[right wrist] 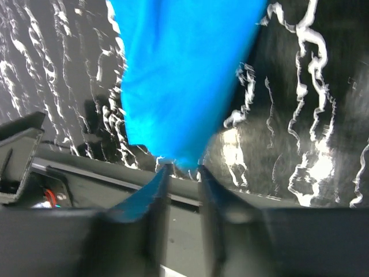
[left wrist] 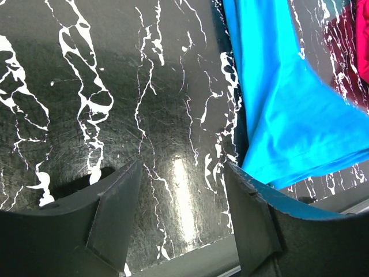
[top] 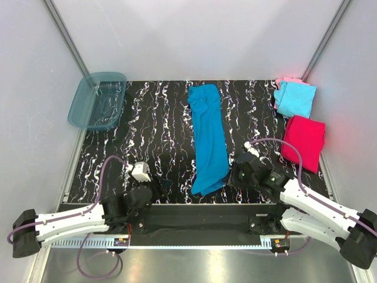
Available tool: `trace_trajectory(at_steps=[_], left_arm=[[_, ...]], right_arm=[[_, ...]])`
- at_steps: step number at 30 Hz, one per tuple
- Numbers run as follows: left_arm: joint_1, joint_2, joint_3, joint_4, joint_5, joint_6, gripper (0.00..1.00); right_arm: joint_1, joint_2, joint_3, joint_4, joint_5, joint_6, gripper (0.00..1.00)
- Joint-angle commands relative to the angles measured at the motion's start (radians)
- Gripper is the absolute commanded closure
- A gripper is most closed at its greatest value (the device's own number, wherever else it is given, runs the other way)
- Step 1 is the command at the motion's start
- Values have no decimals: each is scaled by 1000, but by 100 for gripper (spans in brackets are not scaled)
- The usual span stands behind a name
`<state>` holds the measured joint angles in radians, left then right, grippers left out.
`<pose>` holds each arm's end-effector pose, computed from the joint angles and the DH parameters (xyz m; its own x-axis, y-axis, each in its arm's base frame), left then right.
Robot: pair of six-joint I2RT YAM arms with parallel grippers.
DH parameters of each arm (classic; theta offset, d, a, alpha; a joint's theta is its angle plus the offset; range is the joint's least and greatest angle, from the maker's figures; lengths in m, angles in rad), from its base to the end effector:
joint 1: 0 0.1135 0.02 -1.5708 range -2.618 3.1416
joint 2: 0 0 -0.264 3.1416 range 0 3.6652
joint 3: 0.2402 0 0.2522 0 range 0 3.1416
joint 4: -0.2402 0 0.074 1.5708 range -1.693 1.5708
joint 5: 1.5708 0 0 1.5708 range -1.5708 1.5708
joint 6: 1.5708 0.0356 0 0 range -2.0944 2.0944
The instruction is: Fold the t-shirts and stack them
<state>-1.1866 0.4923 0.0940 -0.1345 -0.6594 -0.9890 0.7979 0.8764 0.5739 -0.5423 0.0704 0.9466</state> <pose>0.0668 -0.1071 0.1467 -0.5516 -0.3975 -0.7334 0.1349 0.8251 -0.5487 0.1243 0.1239 0.2188 -0.8582 0.2794 -0.4307 0.0254 0.8610 0.5080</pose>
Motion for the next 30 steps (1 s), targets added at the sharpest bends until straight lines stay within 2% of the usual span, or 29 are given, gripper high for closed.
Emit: trace_trajectory(at_steps=[1,3,11,14,16,21,28,30], left_arm=[[-7,-6,46,39,-34,23,36],[-8,3,47,39,-29,21,36],[-7,41,50,52,-8,-3,36],[-7,106,43,122,15,-11,35],[-7,156,32,229,46,-11,34],[-8,451,19,557,144,-11,32],[-18,831,131,797,247,-31,32],[-33,899,170,849,268,-33,32]], right_arm=[[26,-17,-32,-33,38,52,55],[34,-23,-42,-39,52,63,40],[37,-63,-39,-68,95,60,37],[35,-48,-52,-67,101,57,37],[35,-45,-72,-50,104,57,37],[35,-56,-111,-19,120,67,37],[34,-86,-147,-7,137,72,37],[34,-89,-154,-1,146,73,37]])
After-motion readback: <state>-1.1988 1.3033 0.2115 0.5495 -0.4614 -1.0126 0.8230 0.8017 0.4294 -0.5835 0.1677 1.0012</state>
